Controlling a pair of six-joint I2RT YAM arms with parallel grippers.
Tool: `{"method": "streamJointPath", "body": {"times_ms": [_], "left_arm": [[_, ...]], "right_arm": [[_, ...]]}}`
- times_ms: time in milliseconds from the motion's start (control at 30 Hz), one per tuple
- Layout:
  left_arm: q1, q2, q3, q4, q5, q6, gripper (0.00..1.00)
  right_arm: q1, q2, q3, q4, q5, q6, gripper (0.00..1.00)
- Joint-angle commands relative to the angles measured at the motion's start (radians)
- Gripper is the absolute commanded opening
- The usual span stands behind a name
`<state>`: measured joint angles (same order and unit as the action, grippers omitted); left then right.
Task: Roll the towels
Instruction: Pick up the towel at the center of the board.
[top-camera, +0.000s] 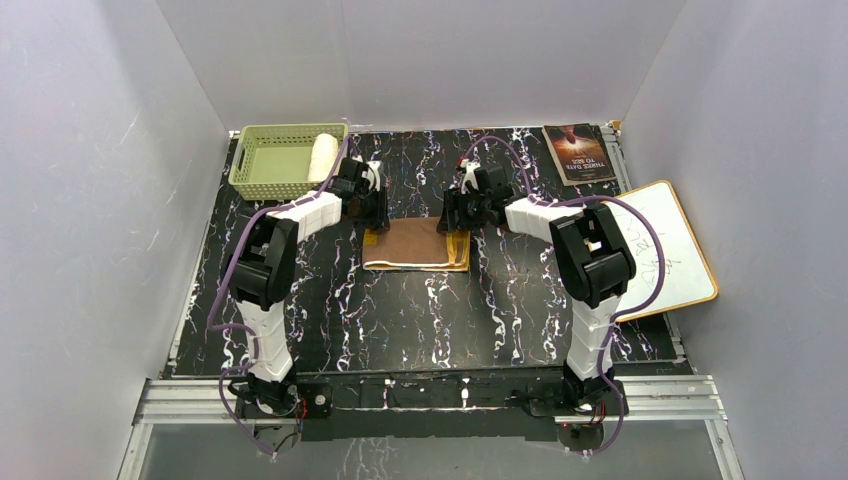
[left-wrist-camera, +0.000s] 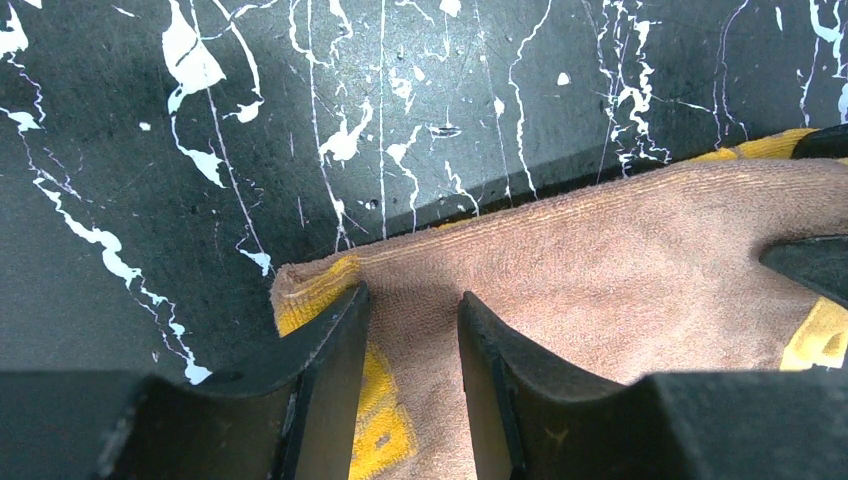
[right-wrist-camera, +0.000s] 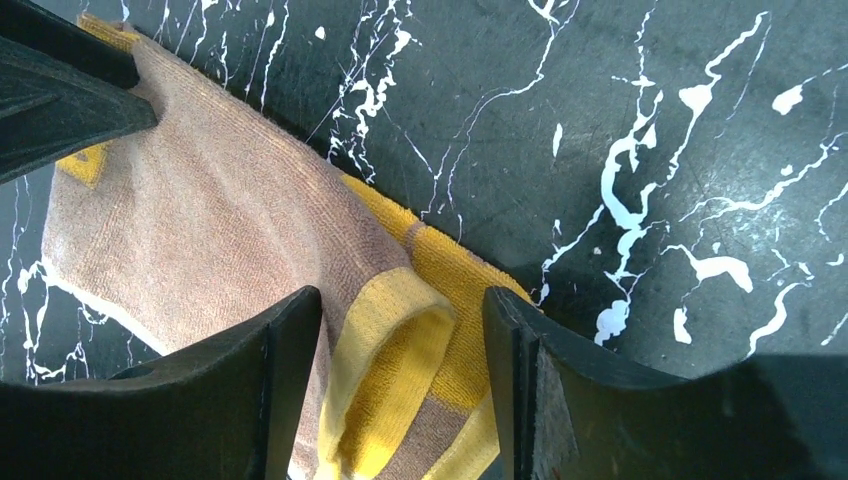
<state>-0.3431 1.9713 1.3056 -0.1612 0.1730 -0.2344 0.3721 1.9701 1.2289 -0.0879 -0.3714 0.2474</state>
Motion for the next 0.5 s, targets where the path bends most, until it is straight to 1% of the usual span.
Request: {"method": "streamJointPath", "body": {"times_ms": [0, 200, 367, 400, 467], "left_arm": [[0.011, -0.026, 0.019, -0.028, 0.001, 0.018, 0.37], [0.014, -0.039, -0.001, -0.019, 0.006, 0.015, 0.37], [0.019, -0.045, -0.015, -0.014, 0.01, 0.012, 0.37], [0.02, -0.046, -0.016, -0.014, 0.012, 0.012, 0.36], [0.022, -0.05, -0.019, -0.011, 0.011, 0.012, 0.36]], "right_arm": [[-0.009, 0.01, 0.034, 0.07, -0.028, -0.025, 0.57], [-0.01, 0.0, 0.01, 0.121, -0.105, -0.024, 0.48], [-0.008, -0.015, -0.004, 0.14, -0.129, -0.032, 0.45], [-0.008, -0.017, -0.007, 0.141, -0.132, -0.032, 0.43], [-0.009, -0.023, -0.016, 0.143, -0.138, -0.033, 0.34]]}}
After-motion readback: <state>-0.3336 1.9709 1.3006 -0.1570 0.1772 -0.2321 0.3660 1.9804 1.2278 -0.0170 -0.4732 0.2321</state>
